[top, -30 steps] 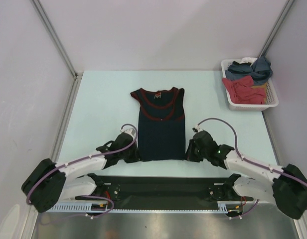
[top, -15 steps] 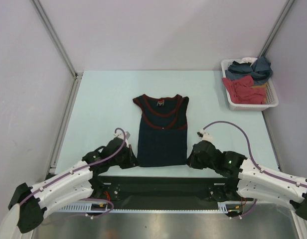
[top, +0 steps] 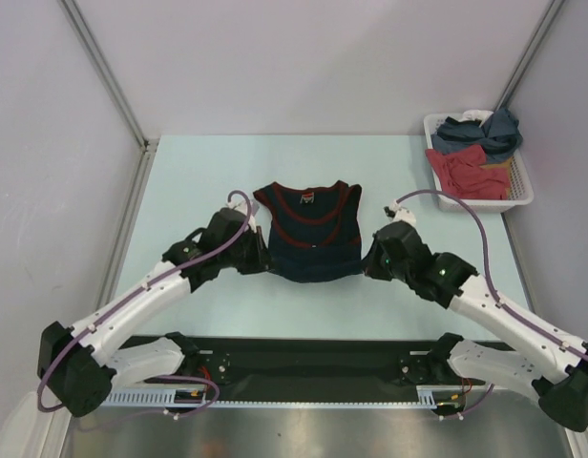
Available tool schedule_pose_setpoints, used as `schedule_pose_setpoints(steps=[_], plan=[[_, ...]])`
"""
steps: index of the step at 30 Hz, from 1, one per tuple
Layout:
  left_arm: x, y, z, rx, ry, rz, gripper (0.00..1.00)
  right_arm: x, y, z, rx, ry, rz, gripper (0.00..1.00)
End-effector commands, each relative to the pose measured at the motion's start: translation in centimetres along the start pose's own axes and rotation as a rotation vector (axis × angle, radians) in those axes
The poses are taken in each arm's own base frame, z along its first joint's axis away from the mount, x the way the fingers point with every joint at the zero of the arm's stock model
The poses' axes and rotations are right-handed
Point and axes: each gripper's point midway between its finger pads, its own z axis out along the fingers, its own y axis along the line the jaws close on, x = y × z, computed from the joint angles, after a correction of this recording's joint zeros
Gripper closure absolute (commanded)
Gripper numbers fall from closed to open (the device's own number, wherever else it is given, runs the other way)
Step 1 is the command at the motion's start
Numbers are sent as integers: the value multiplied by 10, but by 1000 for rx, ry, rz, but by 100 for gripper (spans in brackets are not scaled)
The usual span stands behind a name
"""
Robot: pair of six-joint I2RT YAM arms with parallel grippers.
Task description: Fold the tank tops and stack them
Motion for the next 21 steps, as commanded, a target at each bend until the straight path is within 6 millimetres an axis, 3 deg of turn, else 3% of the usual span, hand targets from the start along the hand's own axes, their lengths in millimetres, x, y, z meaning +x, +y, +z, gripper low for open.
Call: schedule_pose_setpoints(steps=[1, 6, 11, 17, 21], plan=[[-30, -9, 0, 32, -26, 62, 100, -43, 7, 2, -47, -60, -29, 100], [-70, -7, 10, 6, -50, 57, 100, -85, 12, 19, -54, -70, -37, 100], [-109, -2, 18, -2, -77, 34, 100, -124, 4, 38, -21, -96, -34, 100], [-148, 7, 39, -27, -91, 12, 100, -157, -3, 68, -37, -79, 9, 100], [-163, 15, 57, -39, -76, -10, 100, -173, -11, 89, -35, -58, 31, 100]])
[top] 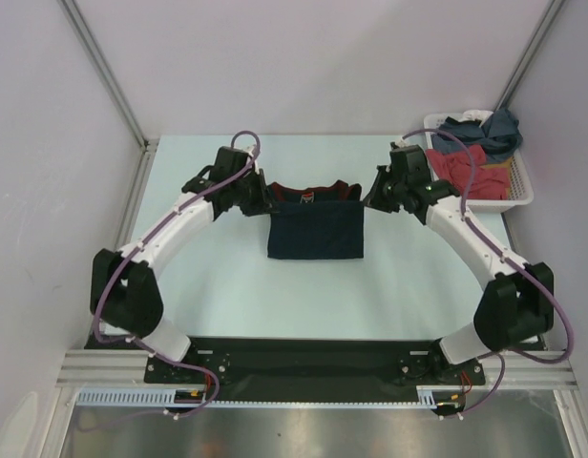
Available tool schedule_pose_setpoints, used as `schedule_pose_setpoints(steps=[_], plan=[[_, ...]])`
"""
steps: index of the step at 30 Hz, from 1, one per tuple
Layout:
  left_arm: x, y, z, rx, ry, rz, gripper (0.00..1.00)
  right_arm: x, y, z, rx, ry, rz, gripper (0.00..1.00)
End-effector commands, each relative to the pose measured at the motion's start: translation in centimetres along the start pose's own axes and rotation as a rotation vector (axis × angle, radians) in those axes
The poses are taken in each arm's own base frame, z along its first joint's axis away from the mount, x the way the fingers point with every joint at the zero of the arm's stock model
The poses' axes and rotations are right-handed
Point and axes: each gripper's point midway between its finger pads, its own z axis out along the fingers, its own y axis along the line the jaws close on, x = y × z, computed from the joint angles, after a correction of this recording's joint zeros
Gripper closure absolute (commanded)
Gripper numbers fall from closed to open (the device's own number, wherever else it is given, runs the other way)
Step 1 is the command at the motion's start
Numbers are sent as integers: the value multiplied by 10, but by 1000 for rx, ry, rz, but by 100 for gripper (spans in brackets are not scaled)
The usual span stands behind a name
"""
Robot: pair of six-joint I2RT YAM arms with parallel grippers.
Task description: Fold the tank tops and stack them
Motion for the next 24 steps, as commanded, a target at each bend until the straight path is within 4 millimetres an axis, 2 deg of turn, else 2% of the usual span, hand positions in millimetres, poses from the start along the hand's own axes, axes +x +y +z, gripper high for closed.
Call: schedule_pose_setpoints(steps=[1, 9, 17, 24], plan=[[-27, 2, 9, 8, -36, 19, 100, -33, 6, 12, -40, -43, -21, 100], [-56, 11, 32, -16, -62, -16, 100, -66, 10, 41, -54, -57, 6, 100], [-76, 13, 46, -39, -68, -17, 100, -81, 12, 61, -55, -52, 19, 100], [-91, 19, 63, -47, -70, -46, 100, -96, 2, 83, -54, -46, 38, 100]])
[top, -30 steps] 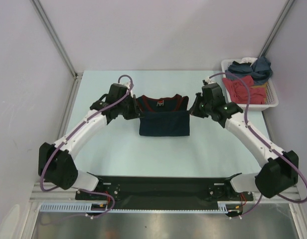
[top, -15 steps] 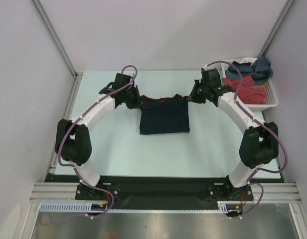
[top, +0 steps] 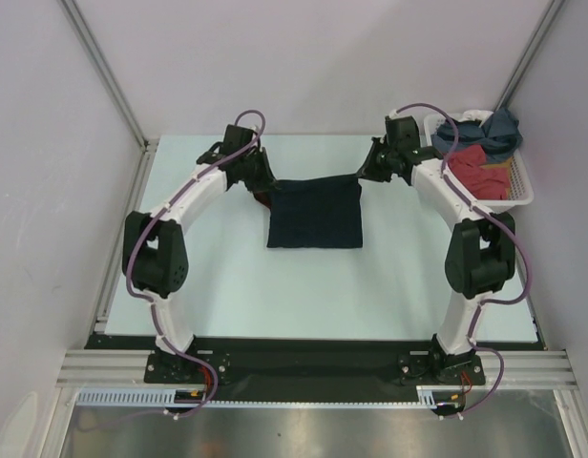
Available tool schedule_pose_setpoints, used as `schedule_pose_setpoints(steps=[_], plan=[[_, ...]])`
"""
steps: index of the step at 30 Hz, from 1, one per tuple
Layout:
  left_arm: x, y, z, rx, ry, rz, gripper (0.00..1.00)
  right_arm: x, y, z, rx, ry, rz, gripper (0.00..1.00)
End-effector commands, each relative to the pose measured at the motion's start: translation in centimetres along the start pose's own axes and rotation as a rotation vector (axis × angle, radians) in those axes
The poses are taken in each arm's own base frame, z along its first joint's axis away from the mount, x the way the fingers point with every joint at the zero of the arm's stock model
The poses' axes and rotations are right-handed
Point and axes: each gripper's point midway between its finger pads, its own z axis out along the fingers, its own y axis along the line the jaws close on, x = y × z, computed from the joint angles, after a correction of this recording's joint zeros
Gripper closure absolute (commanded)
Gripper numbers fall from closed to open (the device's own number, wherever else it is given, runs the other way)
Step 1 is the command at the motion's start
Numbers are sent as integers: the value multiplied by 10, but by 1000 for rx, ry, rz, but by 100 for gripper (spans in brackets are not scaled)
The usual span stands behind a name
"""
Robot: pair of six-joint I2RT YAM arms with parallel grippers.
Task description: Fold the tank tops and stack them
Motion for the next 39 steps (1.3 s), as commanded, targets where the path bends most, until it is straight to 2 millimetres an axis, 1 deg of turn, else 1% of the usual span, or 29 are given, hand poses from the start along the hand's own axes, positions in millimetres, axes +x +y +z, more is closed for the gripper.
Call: schedule_pose_setpoints(steps=[1, 2, 3, 4, 5, 7, 8, 10, 11, 12, 14, 15, 16, 17, 21, 22, 26, 28, 29, 30, 31, 32, 33, 34, 35, 36, 37, 38, 39], plan=[[-22, -1, 4, 4, -39, 4, 100, -28, 3, 4, -27, -52, -7, 100], [-26, -1, 5, 7, -47, 1, 100, -26, -1, 11, -20, -43, -4, 100], [-28, -1, 8, 13, -47, -2, 100, -31, -1, 13, -21, -48, -1, 100], [-26, 2, 15, 9, -36, -8, 100, -32, -3, 16, -23, -46, 3, 100], [-30, 2, 16, 15, -41, -9, 100, -31, -7, 24, -18, -36, 11, 100], [-31, 5, 26, 14, -31, -17, 100, -37, -5, 29, -31, -44, 12, 100], [-36, 4, 28, 20, -40, -16, 100, -35, -10, 38, -24, -33, 20, 100], [-37, 10, 39, 17, -27, -24, 100, -42, -7, 44, -39, -43, 21, 100], [-44, 8, 40, 23, -38, -24, 100, -43, -9, 48, -40, -42, 26, 100], [-45, 9, 42, 24, -38, -26, 100, -41, -13, 57, -38, -26, 32, 100], [-52, 13, 50, 27, -40, -36, 100, -47, -11, 61, -48, -31, 33, 100], [-55, 13, 53, 35, -45, -42, 100, -43, -15, 70, -42, -16, 37, 100], [-54, 16, 58, 34, -36, -47, 100, -47, -15, 72, -45, -25, 36, 100], [-59, 16, 59, 42, -43, -51, 100, -47, -16, 75, -47, -22, 40, 100], [-66, 19, 68, 52, -43, -62, 99, -50, -23, 87, -47, -27, 54, 100], [-66, 21, 74, 54, -37, -64, 98, -51, -26, 93, -44, -32, 58, 100], [-74, 24, 82, 74, -45, -68, 96, -63, -23, 103, -88, -70, 70, 99], [-80, 24, 86, 94, -62, -68, 95, -73, -16, 105, -123, -103, 63, 97], [-84, 24, 86, 101, -72, -69, 91, -74, -16, 109, -132, -106, 61, 93], [-87, 25, 88, 107, -85, -63, 65, -79, -12, 109, -148, -119, 57, 67], [-90, 26, 88, 102, -96, -64, 49, -77, -13, 112, -143, -115, 61, 57], [-93, 28, 87, 95, -106, -59, 39, -78, -13, 112, -138, -116, 62, 52], [-93, 29, 86, 83, -109, -44, 21, -80, -14, 109, -130, -127, 60, 50], [-99, 28, 79, 68, -133, -33, 9, -76, -17, 109, -123, -124, 59, 43], [-99, 30, 75, 57, -138, -13, 0, -73, -19, 108, -114, -125, 56, 38], [-102, 30, 69, 49, -158, -1, 0, -80, -12, 93, -122, -154, 45, 35], [-100, 28, 56, 42, -172, 10, 0, -70, -19, 94, -114, -146, 41, 32], [-101, 30, 49, 24, -187, 23, 0, -69, -18, 88, -116, -151, 27, 32], [-101, 30, 42, 21, -204, 32, 0, -74, -12, 75, -126, -168, 14, 32]])
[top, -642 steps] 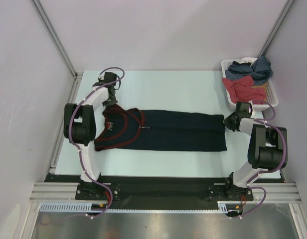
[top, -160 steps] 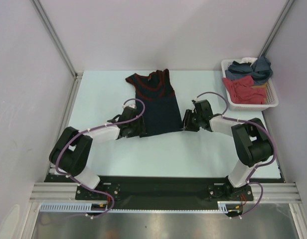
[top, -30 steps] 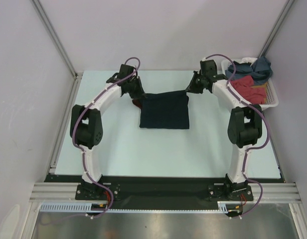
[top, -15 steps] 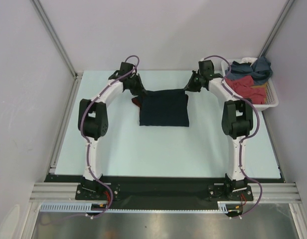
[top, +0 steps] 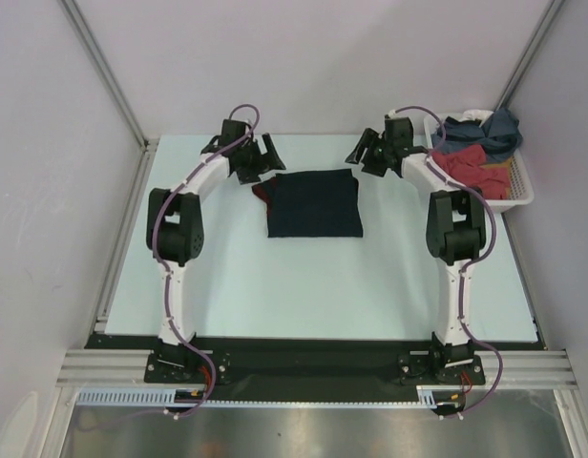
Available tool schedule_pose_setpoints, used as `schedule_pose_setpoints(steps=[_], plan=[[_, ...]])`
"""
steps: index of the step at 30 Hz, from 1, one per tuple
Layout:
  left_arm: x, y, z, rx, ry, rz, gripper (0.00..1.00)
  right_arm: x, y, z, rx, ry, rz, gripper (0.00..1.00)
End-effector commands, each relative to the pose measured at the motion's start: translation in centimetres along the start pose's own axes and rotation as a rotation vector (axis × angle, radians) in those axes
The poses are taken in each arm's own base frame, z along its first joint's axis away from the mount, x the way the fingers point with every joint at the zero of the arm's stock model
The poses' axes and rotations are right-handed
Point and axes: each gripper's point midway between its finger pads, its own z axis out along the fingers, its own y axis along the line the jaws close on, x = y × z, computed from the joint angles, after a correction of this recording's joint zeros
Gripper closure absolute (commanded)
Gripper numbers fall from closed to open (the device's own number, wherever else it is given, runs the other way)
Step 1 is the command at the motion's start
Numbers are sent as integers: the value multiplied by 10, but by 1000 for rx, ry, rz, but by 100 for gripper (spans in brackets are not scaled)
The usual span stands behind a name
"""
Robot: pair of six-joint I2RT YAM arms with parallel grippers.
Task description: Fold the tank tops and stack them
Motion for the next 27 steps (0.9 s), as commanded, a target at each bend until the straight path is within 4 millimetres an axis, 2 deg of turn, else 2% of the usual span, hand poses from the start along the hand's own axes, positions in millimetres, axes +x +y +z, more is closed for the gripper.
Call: schedule_pose_setpoints(steps=[1, 2, 3, 4, 6, 8, 9, 12, 14, 16, 21, 27], plan=[[-32, -25, -61, 13, -155, 91, 0, -26, 26, -39, -48, -98, -69, 31], [-31, -21, -66, -15, -172, 94, 0, -16, 21, -40, -35, -76, -92, 26], [-33, -24, -79, -20, -191, 98, 0, -12, 20, -41, -21, -67, -104, 25], [-20, -15, -77, -46, -170, 94, 0, -5, 15, -44, 2, -44, -113, 23], [-14, -7, -83, -94, -170, 94, 0, 9, 3, -43, 54, -21, -144, 23], [-1, 1, -79, -128, -150, 83, 0, 15, 0, -44, 71, -22, -170, 22], [3, 4, -76, -139, -141, 78, 1, 19, -8, -42, 103, -21, -191, 24], [20, 8, -57, -150, -86, 71, 7, 29, -10, -34, 136, 0, -232, 28], [25, 4, -50, -157, -70, 81, 9, 39, -10, -27, 150, 22, -255, 28], [33, 9, -40, -194, -53, 88, 9, 40, -11, -25, 172, 19, -270, 29], [42, 6, -23, -199, -27, 93, 7, 48, -18, -11, 210, 42, -282, 32], [48, 5, -11, -212, -10, 110, 6, 60, -26, 4, 252, 78, -288, 34]])
